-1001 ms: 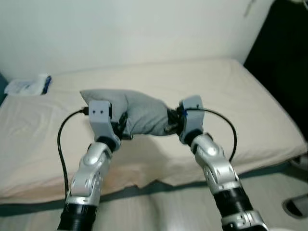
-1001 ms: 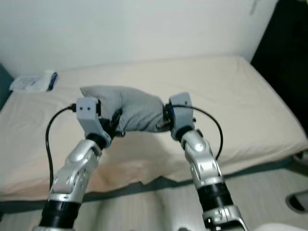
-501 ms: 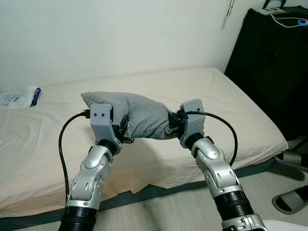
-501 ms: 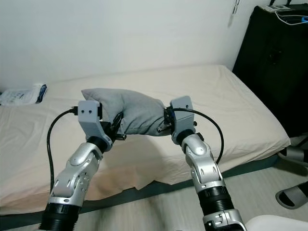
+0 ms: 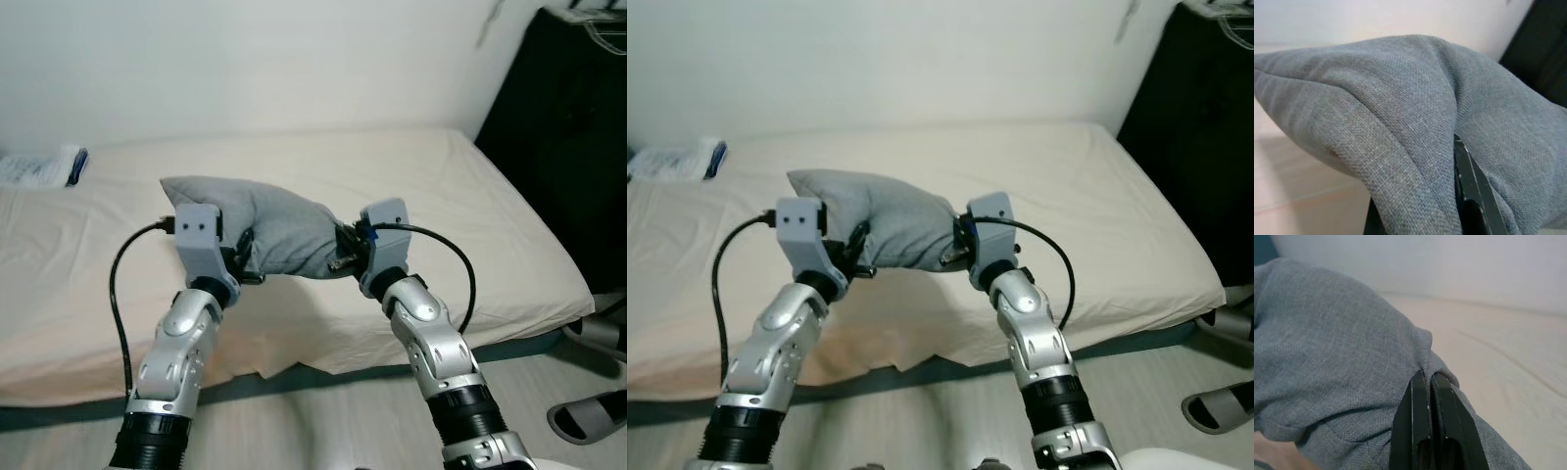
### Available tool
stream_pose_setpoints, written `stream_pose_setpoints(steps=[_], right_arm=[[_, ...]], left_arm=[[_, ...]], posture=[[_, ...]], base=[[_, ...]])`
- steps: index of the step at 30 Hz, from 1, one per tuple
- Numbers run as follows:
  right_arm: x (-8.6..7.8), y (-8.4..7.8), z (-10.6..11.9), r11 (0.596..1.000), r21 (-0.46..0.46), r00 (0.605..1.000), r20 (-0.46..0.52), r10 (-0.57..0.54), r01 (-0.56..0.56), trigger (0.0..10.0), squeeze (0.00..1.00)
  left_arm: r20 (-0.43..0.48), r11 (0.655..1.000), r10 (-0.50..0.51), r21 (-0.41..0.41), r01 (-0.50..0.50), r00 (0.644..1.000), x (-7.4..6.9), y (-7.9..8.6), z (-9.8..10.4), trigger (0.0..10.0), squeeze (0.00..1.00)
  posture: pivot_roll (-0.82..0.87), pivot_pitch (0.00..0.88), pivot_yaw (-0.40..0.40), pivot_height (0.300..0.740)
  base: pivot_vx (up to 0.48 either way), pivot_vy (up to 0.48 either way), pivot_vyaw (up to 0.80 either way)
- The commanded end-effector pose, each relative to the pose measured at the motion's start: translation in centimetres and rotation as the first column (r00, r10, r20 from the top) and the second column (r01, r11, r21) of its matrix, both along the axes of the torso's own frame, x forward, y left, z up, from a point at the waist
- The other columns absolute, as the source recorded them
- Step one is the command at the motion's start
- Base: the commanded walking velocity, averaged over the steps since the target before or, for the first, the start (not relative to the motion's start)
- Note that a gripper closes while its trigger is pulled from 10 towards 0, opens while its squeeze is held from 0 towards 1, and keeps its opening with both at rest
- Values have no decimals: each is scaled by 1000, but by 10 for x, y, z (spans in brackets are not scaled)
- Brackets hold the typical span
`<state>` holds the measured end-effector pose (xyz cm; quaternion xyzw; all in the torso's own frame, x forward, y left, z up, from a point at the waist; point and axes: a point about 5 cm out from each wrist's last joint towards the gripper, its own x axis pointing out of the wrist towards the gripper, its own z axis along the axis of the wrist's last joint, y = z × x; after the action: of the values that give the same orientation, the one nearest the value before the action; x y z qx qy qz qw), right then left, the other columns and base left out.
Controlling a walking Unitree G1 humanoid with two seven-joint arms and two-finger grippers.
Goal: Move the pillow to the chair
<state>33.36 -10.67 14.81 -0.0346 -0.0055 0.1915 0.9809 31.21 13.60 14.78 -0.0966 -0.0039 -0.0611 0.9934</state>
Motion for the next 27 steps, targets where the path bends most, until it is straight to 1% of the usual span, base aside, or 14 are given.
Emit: stream_pose_setpoints(steps=[1,18,22,27], right_arm=[[1,-13,4,998,11,998,27,-56,55,10000,0],[1,-14,3,998,7,998,26,-56,56,10000,0],[1,-14,2,999,1,998,26,-54,54,10000,0],[1,-14,3,999,-1,998,27,-53,53,10000,0]], left_arm=[[46,997,78,10,-79,996,1,15,11,10000,0],[44,996,83,22,-84,996,1,14,10,10000,0],[70,996,72,43,-75,995,1,14,12,10000,0],[79,996,71,41,-74,994,2,14,13,10000,0]], posture=[[5,102,10,740],[2,91,9,740],[2,71,11,740],[1,68,10,740]], base=[[0,0,0],[0,0,0],[0,0,0],[0,0,0]])
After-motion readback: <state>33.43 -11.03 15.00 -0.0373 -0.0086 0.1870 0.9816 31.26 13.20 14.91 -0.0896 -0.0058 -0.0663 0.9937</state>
